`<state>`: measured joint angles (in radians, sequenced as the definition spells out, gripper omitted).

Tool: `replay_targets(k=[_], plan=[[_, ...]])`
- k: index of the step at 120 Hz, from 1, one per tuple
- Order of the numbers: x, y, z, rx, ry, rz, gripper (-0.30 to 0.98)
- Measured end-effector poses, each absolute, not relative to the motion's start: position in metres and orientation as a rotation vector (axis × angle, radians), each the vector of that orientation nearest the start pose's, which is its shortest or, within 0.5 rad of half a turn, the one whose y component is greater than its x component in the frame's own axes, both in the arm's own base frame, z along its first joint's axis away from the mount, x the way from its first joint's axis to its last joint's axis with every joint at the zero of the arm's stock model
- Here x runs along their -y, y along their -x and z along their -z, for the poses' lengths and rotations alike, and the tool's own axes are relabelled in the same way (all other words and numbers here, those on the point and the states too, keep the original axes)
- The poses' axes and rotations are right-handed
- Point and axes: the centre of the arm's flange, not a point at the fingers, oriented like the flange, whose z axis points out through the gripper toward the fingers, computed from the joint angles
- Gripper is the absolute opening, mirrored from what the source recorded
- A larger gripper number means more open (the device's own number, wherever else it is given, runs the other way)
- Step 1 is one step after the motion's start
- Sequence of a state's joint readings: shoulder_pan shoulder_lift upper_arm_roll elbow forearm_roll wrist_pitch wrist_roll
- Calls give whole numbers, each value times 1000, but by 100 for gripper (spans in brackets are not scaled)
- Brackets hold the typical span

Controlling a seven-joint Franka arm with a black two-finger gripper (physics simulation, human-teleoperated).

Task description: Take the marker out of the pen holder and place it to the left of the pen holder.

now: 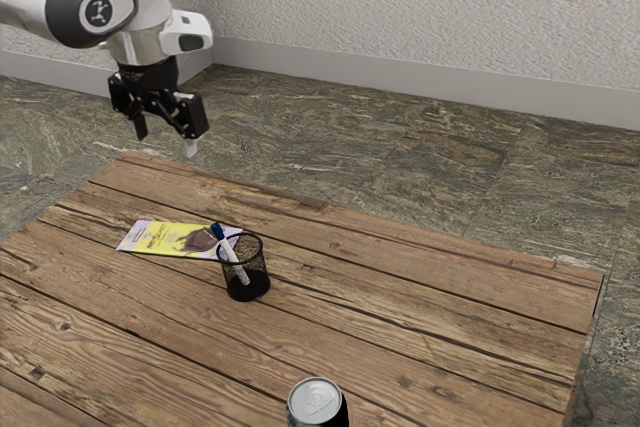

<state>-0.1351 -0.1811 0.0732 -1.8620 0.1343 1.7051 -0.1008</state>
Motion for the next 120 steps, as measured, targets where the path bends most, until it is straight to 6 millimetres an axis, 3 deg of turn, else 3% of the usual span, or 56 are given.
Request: replay_targets(k=[19, 26, 37, 54, 75, 99, 120], plan=[[16, -499, -599, 40, 3026, 68, 69], [3, -494, -598, 78, 3030, 62, 69], [-18, -483, -570, 140, 3039, -30, 69], [-11, -473, -512, 166, 3097, -146, 69], [-2, -480, -467, 202, 3151, -129, 69], [1, -501, -428, 222, 3186, -108, 69], [-6, -514, -409, 246, 3223, -76, 69]])
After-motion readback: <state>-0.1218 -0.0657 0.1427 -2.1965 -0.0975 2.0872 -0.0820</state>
